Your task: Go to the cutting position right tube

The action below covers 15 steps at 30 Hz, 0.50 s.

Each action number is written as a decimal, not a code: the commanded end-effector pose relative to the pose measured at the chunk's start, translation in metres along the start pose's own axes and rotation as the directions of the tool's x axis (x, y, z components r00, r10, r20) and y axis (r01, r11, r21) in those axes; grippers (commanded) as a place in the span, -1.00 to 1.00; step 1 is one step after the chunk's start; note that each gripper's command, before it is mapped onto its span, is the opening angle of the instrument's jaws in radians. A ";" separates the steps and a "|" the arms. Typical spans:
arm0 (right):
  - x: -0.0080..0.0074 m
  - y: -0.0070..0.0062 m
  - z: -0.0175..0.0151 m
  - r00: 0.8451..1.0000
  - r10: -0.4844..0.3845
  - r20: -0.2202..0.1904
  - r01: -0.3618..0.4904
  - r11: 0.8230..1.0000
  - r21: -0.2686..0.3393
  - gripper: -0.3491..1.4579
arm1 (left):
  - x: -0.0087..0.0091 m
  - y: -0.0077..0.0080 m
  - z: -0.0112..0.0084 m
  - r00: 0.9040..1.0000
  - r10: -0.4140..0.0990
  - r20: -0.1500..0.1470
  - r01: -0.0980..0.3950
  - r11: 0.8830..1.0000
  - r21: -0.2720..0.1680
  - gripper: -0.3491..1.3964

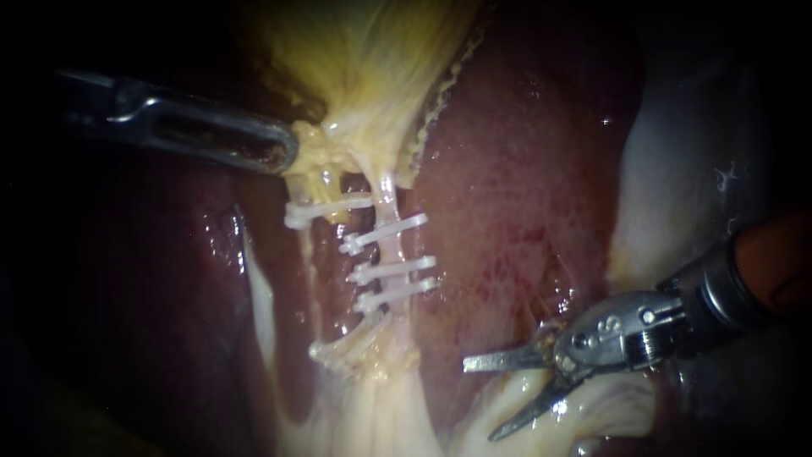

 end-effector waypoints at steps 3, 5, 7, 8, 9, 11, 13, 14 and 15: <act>0.0000 0.0001 0.0000 1.000 0.001 0.000 -0.001 1.000 -0.001 0.88 | -0.0009 0.0003 -0.0015 1.000 -0.014 0.016 0.014 1.000 -0.014 -1.00; 0.0000 0.0001 0.0001 1.000 0.001 0.000 -0.001 1.000 0.002 0.88 | -0.0013 0.0004 -0.0021 1.000 -0.011 0.020 0.012 1.000 -0.017 -1.00; -0.0001 0.0001 0.0001 1.000 0.007 0.000 -0.007 1.000 0.002 0.88 | -0.0015 0.0005 -0.0024 1.000 -0.014 0.024 0.014 1.000 -0.018 -1.00; -0.0001 0.0001 0.0001 1.000 0.007 0.000 -0.007 1.000 0.002 0.88 | -0.0015 0.0005 -0.0025 1.000 -0.014 0.025 0.015 1.000 -0.021 -1.00; -0.0001 0.0001 0.0001 1.000 0.013 0.000 -0.013 1.000 0.002 0.88 | -0.0015 0.0005 -0.0025 1.000 -0.014 0.025 0.015 1.000 -0.021 -1.00; -0.0001 0.0002 0.0001 1.000 0.013 0.000 -0.013 1.000 0.002 0.88 | -0.0015 0.0005 -0.0025 1.000 -0.014 0.025 0.015 1.000 -0.021 -1.00; 0.0000 0.0002 0.0000 1.000 0.013 0.000 -0.013 1.000 0.002 0.88 | -0.0015 0.0004 -0.0025 1.000 -0.014 0.025 0.015 1.000 -0.021 -1.00; 0.0000 0.0002 0.0000 1.000 0.020 0.000 -0.020 1.000 0.002 0.88 | -0.0015 0.0004 -0.0025 1.000 -0.014 0.025 0.015 1.000 -0.021 -1.00; 0.0001 0.0003 0.0000 1.000 0.026 0.000 -0.026 1.000 0.005 0.88 | -0.0015 0.0004 -0.0026 1.000 -0.014 0.025 0.015 1.000 -0.022 -1.00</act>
